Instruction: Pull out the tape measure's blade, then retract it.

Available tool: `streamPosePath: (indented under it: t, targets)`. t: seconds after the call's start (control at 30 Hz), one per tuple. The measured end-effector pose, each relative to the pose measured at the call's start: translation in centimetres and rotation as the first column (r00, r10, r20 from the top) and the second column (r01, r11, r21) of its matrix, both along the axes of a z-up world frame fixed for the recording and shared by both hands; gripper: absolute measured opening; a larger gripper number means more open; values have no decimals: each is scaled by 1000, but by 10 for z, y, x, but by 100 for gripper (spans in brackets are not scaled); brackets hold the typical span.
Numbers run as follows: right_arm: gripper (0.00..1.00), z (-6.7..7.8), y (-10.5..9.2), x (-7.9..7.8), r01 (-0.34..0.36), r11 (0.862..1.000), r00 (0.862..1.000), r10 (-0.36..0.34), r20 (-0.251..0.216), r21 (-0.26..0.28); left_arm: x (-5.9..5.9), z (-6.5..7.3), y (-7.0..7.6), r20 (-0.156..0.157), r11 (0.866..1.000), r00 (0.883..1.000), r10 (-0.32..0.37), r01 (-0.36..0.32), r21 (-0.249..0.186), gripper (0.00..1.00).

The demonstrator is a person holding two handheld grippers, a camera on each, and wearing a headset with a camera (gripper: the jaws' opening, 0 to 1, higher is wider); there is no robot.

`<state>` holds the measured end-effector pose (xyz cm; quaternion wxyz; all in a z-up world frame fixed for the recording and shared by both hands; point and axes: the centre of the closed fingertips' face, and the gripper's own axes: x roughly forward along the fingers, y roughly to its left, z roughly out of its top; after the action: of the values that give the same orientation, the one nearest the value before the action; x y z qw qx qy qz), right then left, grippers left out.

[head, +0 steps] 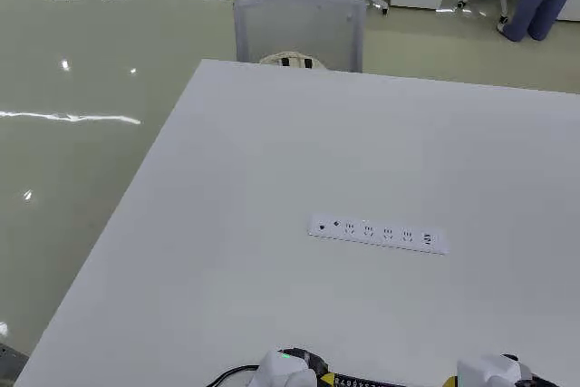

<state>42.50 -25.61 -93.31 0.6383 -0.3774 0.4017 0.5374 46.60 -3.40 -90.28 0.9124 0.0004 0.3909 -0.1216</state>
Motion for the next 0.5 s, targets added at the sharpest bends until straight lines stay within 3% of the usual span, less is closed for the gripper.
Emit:
streamPosePath:
  t: [0.5]
  targets:
    - [14, 0, 28, 5, -2, 1000, 1000, 1, 12, 31, 0, 1, 0, 1, 1000, 1000, -5, 5, -1, 58]
